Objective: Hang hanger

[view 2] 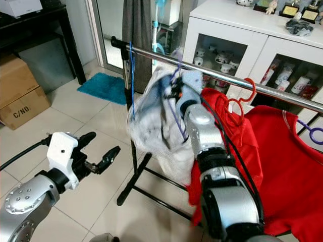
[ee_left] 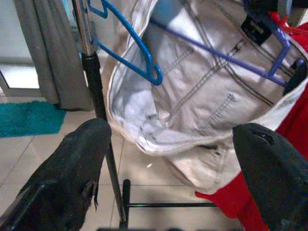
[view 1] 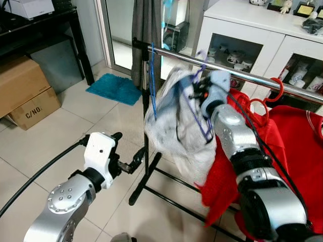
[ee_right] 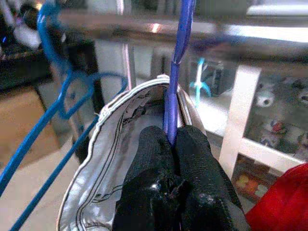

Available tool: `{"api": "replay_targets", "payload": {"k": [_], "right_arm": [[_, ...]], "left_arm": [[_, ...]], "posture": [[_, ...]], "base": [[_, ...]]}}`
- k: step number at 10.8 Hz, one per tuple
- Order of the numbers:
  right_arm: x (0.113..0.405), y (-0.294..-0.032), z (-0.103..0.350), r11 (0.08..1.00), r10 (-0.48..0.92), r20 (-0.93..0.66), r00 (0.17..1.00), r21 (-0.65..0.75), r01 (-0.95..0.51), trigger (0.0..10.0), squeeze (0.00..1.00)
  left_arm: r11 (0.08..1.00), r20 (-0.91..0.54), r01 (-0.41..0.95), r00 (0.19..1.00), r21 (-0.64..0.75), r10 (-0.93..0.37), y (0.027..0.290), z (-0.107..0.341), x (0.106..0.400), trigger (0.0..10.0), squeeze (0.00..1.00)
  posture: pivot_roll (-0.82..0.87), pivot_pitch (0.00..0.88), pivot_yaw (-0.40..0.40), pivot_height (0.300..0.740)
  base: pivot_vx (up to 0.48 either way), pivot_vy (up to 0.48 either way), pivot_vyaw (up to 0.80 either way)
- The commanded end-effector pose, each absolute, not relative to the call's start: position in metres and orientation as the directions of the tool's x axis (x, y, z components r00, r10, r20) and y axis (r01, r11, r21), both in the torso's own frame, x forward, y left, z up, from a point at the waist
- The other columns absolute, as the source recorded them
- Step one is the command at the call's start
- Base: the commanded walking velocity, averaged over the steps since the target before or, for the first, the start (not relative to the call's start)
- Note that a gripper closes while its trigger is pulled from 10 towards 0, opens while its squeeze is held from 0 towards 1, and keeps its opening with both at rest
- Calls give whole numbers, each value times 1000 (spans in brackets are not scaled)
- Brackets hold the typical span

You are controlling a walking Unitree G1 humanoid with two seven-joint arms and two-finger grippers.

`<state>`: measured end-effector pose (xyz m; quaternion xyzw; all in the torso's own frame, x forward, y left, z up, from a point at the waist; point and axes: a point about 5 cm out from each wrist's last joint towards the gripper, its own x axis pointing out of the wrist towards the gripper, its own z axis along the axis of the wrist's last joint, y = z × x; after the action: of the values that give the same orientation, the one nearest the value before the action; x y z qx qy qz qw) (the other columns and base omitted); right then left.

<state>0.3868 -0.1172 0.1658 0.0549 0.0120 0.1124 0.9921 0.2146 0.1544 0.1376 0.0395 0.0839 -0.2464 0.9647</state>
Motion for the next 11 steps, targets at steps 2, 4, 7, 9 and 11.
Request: {"api": "replay_targets", "payload": {"k": [2, 4, 7, 9, 11], "right_arm": [[391, -124, 198, 969, 190, 140, 972, 130, -208, 0, 0], [375, -131, 182, 964, 241, 107, 965, 87, -250, 0, 0], [342, -143, 161, 956, 280, 46, 959, 73, -283, 0, 0], [316, -145, 149, 954, 296, -9, 955, 54, -295, 0, 0], [309, -143, 145, 951, 308, -38, 951, 53, -306, 0, 0]], "left_arm": [[870, -165, 492, 862, 46, -479, 153, 143, 215, 10000, 0], [894, -168, 446, 884, 25, -437, 156, 139, 214, 10000, 0], [907, -170, 421, 895, 15, -413, 156, 136, 211, 10000, 0], [911, -166, 412, 899, 6, -406, 154, 135, 212, 10000, 0], [912, -163, 411, 900, 4, -405, 153, 136, 212, 10000, 0]], "posture": [[63, 0, -26, 740], [59, 0, -35, 740], [48, 0, -49, 740], [42, 0, -47, 740], [46, 0, -51, 740]], "base": [[0, 0, 0], [0, 0, 0], [-90, 0, 0], [-277, 0, 0], [-277, 0, 0]]}}
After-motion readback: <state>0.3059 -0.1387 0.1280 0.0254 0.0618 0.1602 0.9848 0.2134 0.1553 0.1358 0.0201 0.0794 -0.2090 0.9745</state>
